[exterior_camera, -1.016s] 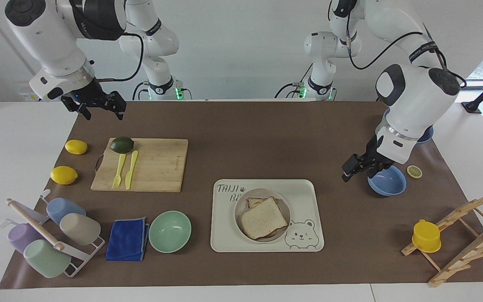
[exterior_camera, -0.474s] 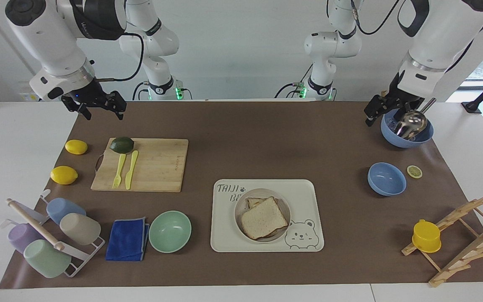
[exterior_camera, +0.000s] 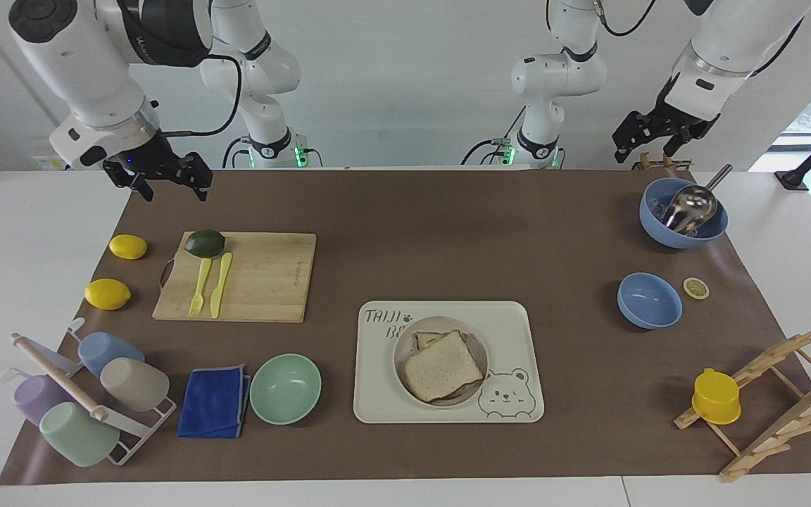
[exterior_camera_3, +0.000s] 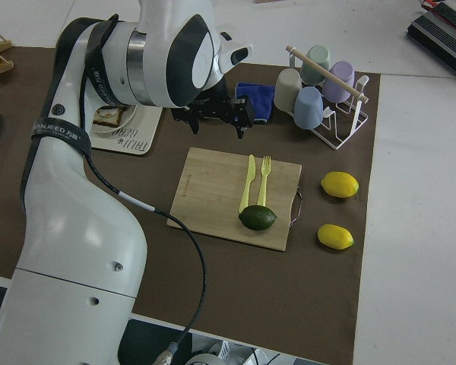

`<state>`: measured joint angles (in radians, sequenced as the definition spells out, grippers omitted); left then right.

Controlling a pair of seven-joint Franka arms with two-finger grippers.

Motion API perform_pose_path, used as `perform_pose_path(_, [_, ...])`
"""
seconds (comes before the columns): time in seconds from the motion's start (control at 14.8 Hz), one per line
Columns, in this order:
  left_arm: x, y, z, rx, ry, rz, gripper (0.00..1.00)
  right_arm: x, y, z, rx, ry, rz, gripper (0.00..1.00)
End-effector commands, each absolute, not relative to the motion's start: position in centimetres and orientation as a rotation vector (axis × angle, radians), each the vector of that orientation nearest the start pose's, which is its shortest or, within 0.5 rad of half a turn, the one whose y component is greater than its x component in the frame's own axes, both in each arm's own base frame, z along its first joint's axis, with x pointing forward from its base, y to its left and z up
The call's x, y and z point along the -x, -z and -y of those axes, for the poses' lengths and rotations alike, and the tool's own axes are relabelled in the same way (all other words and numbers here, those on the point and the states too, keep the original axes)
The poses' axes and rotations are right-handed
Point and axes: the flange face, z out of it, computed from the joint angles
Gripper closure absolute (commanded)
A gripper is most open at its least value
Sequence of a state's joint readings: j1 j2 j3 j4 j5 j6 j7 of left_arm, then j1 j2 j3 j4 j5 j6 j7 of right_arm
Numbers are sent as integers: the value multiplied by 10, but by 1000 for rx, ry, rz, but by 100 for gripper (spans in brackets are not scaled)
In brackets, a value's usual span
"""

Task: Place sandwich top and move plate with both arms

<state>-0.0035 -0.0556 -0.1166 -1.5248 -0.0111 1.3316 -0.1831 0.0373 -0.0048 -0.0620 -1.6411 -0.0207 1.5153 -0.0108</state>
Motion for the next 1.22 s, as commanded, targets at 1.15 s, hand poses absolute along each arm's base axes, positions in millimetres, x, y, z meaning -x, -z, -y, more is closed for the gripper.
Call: perform_pose_path(1.15, [-541, -616, 76, 3127, -185, 45, 0, -543, -595, 14, 3154, -168, 5, 0])
